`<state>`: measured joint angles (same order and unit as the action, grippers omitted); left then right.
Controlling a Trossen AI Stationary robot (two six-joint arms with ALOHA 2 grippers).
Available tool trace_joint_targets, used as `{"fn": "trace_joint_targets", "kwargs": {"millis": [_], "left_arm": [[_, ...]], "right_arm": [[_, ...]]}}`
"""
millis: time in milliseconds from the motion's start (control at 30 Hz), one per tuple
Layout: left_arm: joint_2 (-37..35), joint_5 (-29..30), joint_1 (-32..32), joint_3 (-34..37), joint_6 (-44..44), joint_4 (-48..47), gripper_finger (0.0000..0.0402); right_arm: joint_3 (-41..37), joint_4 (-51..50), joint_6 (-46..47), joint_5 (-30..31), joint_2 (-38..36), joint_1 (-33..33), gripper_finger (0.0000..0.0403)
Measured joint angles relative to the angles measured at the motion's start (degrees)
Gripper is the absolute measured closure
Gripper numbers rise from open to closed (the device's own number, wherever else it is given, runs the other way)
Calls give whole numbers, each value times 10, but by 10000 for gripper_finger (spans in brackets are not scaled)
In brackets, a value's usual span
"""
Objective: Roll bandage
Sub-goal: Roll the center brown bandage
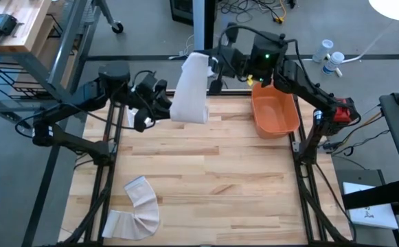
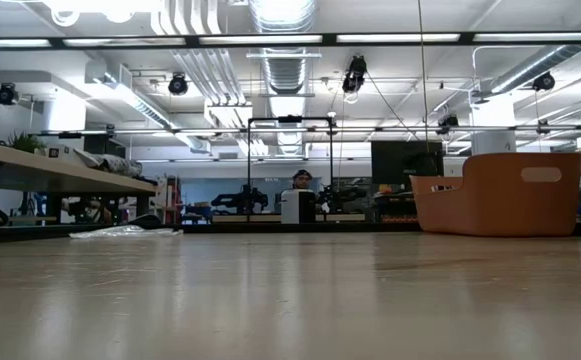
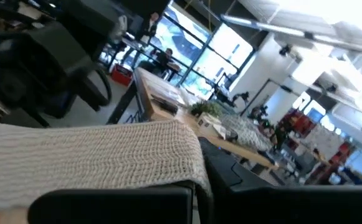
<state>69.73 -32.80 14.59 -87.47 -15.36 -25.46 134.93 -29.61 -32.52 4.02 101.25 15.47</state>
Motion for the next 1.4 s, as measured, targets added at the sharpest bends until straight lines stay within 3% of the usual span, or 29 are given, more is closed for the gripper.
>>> {"fn": "trace_joint_targets", "kwargs": {"millis": [167, 500, 700, 900, 1400], "left_arm": [[0, -9, 0, 0, 33, 35, 316], [1, -23, 0, 1, 79, 125, 316], [-22, 51, 17, 2, 78, 160, 316], [-37, 142, 45, 2, 97, 164, 316], [-11, 158, 63, 2, 186, 162, 316]], "right_arm": [[-1, -60, 47, -7, 4, 15, 400], [-2, -158, 162, -101, 9, 10, 400], [-2, -194, 191, -141, -2, -4, 401], [-2, -165, 276, -142, -3, -22, 401], [-3, -148, 370, -195, -3, -28, 401]]}}
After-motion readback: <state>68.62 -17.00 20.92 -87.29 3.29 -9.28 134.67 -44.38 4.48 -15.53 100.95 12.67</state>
